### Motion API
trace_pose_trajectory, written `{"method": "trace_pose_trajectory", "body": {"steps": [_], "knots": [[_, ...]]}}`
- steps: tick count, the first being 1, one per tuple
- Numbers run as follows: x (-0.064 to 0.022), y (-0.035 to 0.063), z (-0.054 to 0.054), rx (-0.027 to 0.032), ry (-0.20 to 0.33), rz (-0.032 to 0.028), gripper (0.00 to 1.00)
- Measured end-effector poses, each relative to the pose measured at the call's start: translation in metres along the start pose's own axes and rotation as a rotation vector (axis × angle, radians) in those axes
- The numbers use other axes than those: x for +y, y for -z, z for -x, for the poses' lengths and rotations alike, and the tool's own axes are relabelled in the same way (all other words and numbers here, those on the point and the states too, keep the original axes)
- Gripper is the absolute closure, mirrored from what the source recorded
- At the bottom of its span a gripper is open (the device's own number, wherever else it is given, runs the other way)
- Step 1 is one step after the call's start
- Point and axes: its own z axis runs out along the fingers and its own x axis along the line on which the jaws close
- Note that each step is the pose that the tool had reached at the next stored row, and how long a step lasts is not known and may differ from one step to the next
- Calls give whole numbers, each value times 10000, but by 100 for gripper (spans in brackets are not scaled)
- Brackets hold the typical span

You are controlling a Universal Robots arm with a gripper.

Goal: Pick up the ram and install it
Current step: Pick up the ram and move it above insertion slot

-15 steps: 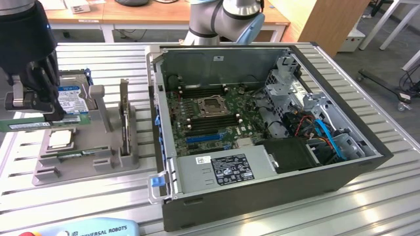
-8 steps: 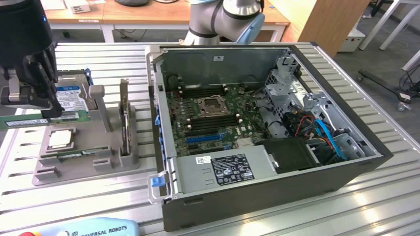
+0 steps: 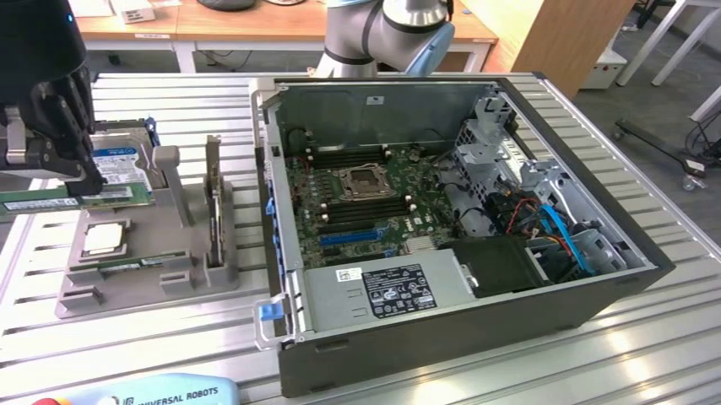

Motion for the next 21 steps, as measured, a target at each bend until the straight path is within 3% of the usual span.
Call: {"method": "trace_pose_trajectory", "body": {"steps": [21], "knots": [[11,227,-1,88,-4,-2,88]]}}
